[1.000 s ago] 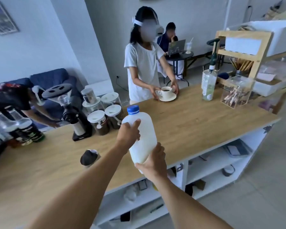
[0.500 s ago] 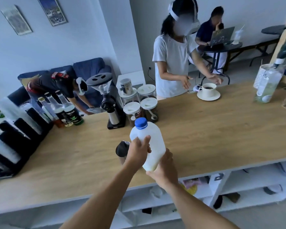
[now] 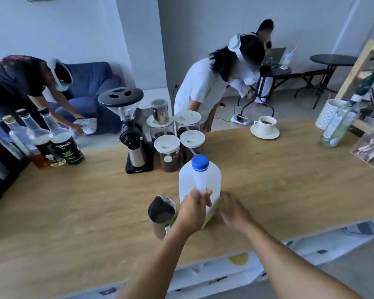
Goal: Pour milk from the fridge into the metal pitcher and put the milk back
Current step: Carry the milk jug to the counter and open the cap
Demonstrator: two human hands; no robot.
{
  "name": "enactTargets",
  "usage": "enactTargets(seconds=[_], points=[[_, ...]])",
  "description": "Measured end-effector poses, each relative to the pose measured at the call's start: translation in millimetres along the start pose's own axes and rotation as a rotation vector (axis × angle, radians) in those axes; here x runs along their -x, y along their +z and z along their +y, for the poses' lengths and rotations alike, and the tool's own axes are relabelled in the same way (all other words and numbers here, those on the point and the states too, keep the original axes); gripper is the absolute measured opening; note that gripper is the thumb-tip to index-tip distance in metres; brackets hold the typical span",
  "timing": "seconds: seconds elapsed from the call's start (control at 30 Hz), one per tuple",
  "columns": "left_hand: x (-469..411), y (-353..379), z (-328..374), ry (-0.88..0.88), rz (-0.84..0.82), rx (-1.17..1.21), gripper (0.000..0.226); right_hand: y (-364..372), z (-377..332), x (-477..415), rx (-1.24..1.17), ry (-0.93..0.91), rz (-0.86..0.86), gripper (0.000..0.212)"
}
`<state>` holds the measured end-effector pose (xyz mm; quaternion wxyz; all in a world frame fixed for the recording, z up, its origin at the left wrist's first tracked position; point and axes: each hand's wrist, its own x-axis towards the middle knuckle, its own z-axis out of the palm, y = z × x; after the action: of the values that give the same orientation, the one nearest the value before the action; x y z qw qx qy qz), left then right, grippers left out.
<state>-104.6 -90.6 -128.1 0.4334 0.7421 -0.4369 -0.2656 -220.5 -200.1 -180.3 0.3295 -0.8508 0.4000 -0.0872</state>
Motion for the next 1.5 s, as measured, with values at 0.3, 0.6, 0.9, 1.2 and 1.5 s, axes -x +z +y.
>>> enactTargets(seconds=[0.3,0.6,0.9,1.2,1.5], points=[[-11.3,-4.4,-9.6,0.107,-0.011,0.060,0.043,-112.1,-119.9,-29.4,0.021,-0.151,0.180,0.034],[-16.9,-11.4,-16.1,0.097,-0.060,0.072,0.042,-106.4,-173.2,-31.4,0.667,-0.118,0.042,0.045],[-24.5,-4.2,-14.4,0.123,-0.099,0.033,0.045,-116.1,-165.2,-25.0,0.696,-0.231,-0.042,0.038],[-17.3,-6.4,-14.2,0.070,-0.099,0.104,0.035,-117.7,-148.4,-27.9,0.468,-0.300,-0.201,0.051],[11.1,13.8,-38.0,0.124,0.327,0.005,0.025,-123.4,-144.9,-28.1,0.436,-0.219,-0.031,0.054]])
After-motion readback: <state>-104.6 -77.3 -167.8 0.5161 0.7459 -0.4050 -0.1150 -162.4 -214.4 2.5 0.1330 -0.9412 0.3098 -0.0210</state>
